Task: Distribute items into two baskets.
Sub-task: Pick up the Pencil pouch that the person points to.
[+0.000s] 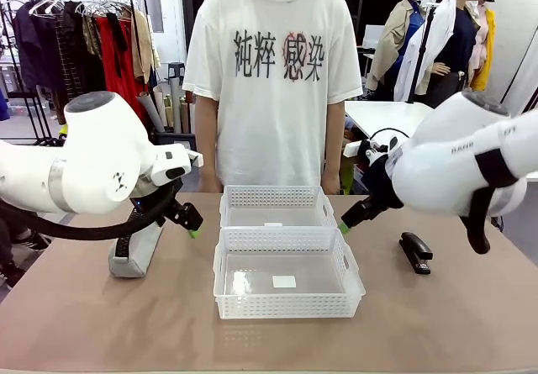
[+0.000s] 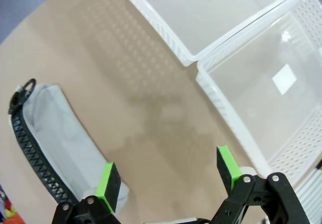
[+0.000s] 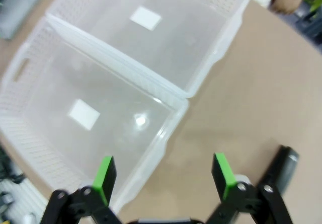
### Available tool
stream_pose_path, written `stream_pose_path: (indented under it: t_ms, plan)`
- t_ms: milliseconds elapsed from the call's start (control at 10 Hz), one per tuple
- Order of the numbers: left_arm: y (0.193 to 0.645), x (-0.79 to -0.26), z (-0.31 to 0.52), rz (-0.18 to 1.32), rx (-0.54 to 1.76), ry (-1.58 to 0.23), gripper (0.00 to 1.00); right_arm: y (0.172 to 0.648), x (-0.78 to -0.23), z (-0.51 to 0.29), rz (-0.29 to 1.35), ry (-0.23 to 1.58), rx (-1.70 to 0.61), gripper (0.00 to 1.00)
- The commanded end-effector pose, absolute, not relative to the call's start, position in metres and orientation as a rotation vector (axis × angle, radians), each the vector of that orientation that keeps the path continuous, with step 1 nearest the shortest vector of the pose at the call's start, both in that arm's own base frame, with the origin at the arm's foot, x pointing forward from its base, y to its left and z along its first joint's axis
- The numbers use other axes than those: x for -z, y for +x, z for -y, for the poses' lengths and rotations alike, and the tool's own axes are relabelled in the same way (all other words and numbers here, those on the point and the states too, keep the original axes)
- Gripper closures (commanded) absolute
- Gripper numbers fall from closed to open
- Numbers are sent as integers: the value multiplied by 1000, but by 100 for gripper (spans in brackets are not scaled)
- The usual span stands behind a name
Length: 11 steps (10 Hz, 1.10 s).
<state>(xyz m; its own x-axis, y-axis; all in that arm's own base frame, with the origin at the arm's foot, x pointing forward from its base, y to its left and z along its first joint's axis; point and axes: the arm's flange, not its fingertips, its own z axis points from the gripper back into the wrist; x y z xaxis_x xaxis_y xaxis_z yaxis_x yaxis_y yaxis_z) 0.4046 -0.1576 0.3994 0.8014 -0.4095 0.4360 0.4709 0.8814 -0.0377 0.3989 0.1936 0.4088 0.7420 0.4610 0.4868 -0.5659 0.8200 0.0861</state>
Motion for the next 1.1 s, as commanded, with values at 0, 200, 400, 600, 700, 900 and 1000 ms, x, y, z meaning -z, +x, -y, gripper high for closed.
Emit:
stream_pose_path:
  t_ms: [0, 200, 400, 600, 700, 900, 1000]
  plan:
    - [405, -418, 152, 443, 408, -293, 0, 411, -422, -176, 424, 385, -556, 0]
    - [406, -430, 148, 493, 382, -432, 0, 415, -434, -170, 410, 547, -504, 0]
    - [406, -436, 145, 563, 376, -508, 0, 419, -439, -162, 412, 679, -457, 0]
    - [402, -450, 153, 522, 347, -443, 0, 409, -448, -170, 407, 599, -463, 0]
    - [402, -450, 153, 522, 347, -443, 0, 409, -448, -170, 407, 599, -463, 0]
    - [402, -450, 153, 522, 347, -443, 0, 409, -448, -170, 407, 599, -463, 0]
    - [401, -449, 153, 534, 356, -456, 0, 409, -447, -168, 413, 596, -464, 0]
